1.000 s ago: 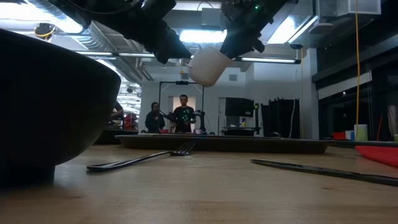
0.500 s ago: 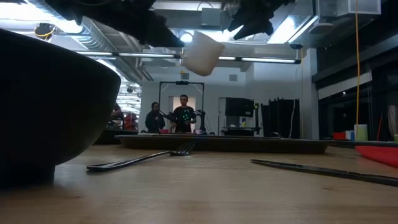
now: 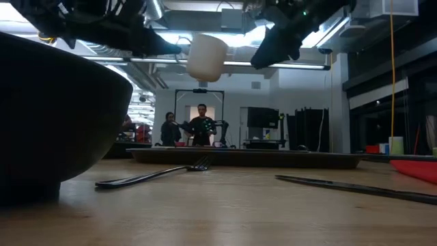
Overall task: Set up tray
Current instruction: Put the white mug on the brown serving tray
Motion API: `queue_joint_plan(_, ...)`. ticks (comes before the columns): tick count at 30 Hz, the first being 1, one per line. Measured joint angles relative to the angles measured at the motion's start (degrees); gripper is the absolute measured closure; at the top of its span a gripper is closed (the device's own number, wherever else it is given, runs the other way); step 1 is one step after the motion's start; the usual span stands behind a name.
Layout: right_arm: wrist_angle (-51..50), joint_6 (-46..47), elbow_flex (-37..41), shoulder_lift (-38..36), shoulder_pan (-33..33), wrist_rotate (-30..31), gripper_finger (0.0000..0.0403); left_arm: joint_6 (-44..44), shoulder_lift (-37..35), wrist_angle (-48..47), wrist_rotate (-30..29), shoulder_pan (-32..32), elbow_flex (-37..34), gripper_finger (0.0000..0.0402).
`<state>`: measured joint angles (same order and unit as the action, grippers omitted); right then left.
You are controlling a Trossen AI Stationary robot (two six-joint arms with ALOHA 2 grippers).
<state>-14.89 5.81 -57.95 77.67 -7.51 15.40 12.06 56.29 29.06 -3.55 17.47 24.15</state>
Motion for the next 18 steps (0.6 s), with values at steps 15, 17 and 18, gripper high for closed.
queue_joint_plan(15,35.5,-3.5,20.0,0.0,4.1,-0.4,0.0396,-5.5,-0.1,11.0,13.0,14.8,-8.2,0.0365)
queue_joint_plan(17,38.8,-3.4,21.6,0.0,3.7,-0.4,0.0389,-5.6,0.1,11.3,14.9,15.8,-8.2,0.0365)
queue_joint_plan(18,40.6,-3.4,22.3,0.0,3.4,-0.4,0.0384,-5.6,0.5,12.0,16.0,16.2,-8.2,0.0365)
